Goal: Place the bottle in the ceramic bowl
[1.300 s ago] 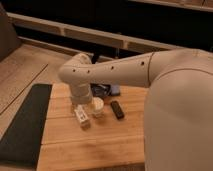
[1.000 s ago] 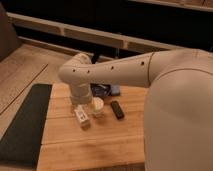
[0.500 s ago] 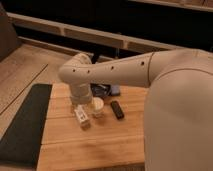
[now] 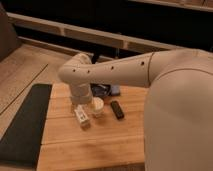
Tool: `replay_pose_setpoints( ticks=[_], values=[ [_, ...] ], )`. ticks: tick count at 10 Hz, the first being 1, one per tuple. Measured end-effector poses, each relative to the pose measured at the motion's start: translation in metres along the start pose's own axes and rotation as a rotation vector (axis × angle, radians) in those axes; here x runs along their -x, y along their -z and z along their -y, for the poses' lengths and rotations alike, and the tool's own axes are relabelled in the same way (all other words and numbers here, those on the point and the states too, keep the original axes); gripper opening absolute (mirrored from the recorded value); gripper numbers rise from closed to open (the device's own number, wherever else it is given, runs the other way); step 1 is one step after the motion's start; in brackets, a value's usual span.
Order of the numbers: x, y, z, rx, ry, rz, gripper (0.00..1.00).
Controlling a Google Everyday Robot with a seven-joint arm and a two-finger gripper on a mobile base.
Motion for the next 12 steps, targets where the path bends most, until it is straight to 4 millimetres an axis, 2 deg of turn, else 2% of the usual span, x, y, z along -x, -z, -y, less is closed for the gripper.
replay_pose_setpoints(
  ticks=[9, 10, 12],
  values=[
    [0.002, 0.001, 0.001, -0.009, 0.008, 0.014, 0.65],
    [0.007, 0.003, 0.001, -0.013, 0.015, 0.046, 0.65],
    [0.032, 0.016, 0.0, -0.012, 0.071, 0.187, 0.65]
  ],
)
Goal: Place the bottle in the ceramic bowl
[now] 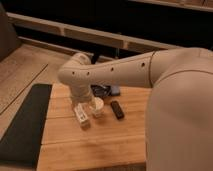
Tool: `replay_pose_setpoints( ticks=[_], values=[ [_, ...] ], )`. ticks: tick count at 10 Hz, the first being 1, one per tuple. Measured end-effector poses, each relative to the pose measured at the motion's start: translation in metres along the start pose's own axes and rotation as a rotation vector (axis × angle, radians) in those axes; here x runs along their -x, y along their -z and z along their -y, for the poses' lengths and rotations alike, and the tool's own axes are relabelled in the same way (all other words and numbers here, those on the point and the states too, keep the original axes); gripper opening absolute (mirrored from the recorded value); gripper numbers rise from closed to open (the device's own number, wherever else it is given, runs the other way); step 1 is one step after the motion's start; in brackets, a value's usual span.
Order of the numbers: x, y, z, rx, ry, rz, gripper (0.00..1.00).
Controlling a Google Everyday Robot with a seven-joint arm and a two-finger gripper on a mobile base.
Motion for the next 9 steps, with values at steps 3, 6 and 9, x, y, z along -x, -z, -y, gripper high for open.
replay_pose_setpoints(
  ticks=[3, 6, 9],
  values=[
    [0.028, 0.007, -0.017, 0.045, 0.115, 0.129, 0.65],
    [0.031, 0.006, -0.025, 0.067, 0.14, 0.147, 0.65],
    [0.031, 0.003, -0.023, 0.058, 0.149, 0.133, 0.65]
  ],
)
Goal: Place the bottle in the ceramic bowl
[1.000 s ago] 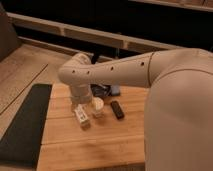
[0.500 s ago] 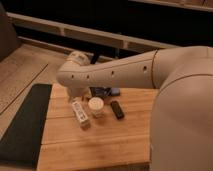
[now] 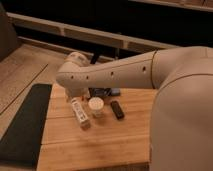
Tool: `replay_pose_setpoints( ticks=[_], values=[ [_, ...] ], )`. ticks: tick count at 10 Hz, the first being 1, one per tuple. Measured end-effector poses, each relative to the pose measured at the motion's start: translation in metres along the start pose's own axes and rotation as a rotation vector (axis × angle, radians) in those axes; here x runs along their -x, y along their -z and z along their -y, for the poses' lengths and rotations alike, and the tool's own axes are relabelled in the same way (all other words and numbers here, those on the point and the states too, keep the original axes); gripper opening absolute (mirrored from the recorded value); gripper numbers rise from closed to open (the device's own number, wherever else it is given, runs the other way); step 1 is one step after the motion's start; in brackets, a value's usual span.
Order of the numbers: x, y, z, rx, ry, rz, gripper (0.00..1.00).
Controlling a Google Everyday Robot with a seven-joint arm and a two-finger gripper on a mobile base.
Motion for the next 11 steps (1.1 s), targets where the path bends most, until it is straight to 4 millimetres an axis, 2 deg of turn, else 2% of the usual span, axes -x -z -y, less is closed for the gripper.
replay_pose_setpoints(
  ticks=[5, 8, 11],
  values=[
    [0.015, -0.059, -0.041, 0.04, 0.125, -0.113, 0.65],
    [0.02, -0.085, -0.049, 0.065, 0.151, -0.172, 0.65],
    [0.015, -0.114, -0.042, 0.123, 0.092, -0.257, 0.65]
  ],
)
